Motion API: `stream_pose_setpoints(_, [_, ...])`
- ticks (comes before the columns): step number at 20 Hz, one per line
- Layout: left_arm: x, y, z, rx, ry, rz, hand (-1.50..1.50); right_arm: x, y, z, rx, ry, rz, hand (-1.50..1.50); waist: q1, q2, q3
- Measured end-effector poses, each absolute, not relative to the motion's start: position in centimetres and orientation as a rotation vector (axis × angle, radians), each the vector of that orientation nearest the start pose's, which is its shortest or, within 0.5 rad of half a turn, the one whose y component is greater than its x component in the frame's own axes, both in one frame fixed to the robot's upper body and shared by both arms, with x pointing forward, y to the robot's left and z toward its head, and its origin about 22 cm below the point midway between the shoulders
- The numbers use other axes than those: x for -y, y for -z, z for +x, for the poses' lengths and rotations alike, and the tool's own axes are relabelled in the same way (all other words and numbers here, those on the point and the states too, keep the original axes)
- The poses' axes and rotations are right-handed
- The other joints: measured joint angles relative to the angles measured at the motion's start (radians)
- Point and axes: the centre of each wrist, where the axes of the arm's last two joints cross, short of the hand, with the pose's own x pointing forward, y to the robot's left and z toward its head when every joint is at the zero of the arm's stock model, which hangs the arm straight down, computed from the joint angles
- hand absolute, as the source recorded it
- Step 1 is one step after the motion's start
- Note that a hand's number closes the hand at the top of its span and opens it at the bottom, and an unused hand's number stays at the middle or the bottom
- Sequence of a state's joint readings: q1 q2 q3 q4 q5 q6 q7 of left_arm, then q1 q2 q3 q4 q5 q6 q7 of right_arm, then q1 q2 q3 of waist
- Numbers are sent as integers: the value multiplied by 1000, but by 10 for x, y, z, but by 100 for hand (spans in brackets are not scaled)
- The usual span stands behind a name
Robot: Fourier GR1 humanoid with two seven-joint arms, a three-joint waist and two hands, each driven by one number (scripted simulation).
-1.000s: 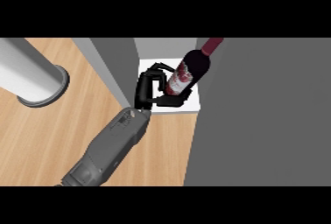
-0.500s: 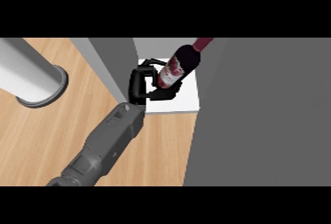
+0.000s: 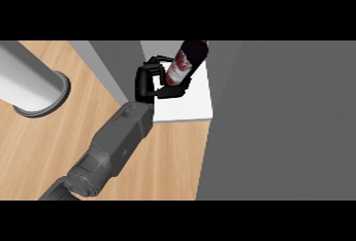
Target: Pick up the wine, place it into the cabinet and close the cabinet
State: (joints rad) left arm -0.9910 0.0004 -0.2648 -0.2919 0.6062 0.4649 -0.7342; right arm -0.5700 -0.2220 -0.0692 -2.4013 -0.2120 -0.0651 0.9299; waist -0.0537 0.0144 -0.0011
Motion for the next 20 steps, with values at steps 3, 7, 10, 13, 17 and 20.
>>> stream_pose_setpoints(3, [-104,-3,412,1846,-62,155,150,212,-282,179,1976,-265,180,-150,-1,1,0])
stream_pose_setpoints(7, [-107,-4,415,1857,-31,253,150,209,-284,180,1981,-277,199,-150,-8,4,0])
stream_pose_setpoints(10, [-112,-11,421,1844,-8,326,150,208,-283,179,1982,-281,208,-150,-18,7,0])
stream_pose_setpoints(13, [-114,-13,424,1828,2,364,150,207,-284,179,1987,-292,213,-150,-26,11,0])
stream_pose_setpoints(17, [-117,-14,425,1802,12,391,150,205,-285,179,1994,-300,222,-150,-33,14,0])
stream_pose_setpoints(20, [-118,-12,425,1776,12,429,150,204,-284,179,1992,-300,232,-150,-38,17,0])
